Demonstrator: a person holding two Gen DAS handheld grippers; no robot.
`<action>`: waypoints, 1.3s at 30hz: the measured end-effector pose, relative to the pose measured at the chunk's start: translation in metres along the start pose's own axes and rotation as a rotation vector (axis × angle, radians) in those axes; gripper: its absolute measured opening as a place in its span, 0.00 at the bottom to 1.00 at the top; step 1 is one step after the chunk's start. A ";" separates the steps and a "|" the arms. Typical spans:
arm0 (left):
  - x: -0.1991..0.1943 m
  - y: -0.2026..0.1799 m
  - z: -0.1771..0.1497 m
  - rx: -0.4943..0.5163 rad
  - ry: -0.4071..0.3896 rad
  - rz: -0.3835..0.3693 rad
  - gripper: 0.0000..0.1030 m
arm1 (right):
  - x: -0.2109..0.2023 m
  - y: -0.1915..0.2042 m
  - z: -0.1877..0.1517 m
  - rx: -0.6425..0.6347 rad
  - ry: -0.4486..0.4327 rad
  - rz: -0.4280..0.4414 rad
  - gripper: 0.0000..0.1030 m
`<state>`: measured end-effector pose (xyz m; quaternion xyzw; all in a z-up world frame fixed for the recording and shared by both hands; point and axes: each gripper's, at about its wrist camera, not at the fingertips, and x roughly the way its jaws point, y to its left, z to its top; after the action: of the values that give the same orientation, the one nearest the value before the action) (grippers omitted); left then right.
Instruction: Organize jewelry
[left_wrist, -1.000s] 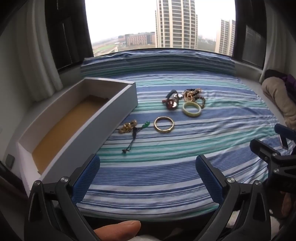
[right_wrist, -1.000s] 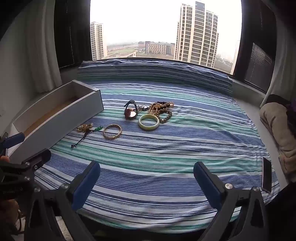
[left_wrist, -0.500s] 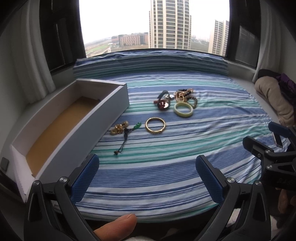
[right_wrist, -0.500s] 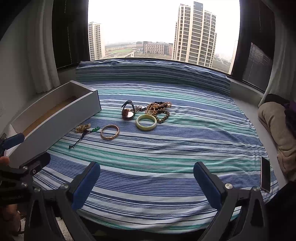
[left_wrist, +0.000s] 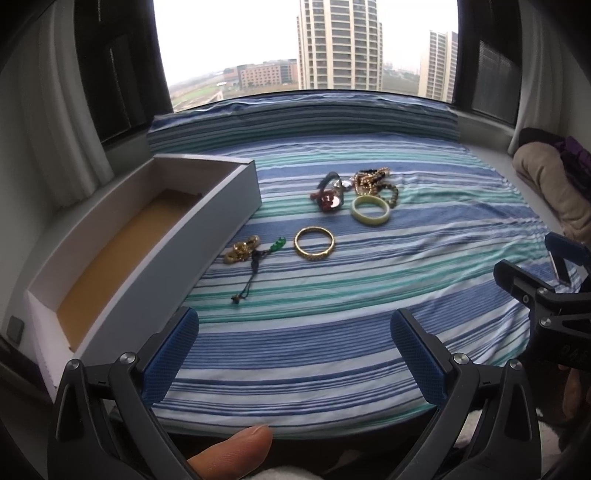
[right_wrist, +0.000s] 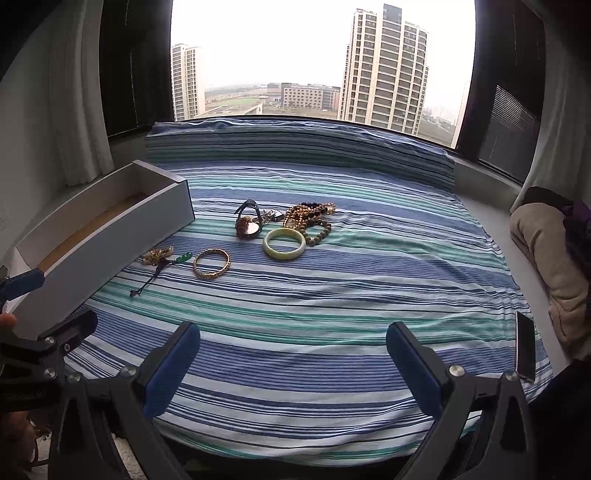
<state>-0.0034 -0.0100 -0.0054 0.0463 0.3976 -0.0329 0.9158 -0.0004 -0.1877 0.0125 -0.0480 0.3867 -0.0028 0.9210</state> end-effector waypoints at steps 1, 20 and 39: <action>0.000 0.000 0.000 0.000 0.001 0.003 1.00 | 0.000 0.000 0.000 -0.001 0.000 -0.004 1.00; 0.001 0.000 -0.001 -0.008 0.019 0.003 1.00 | 0.000 0.000 -0.001 -0.008 -0.004 -0.026 0.99; 0.004 0.002 -0.002 -0.009 0.031 0.003 1.00 | 0.002 -0.001 -0.001 -0.008 0.000 -0.028 1.00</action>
<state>-0.0016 -0.0080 -0.0096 0.0431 0.4119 -0.0290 0.9098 0.0005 -0.1893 0.0102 -0.0572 0.3861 -0.0143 0.9206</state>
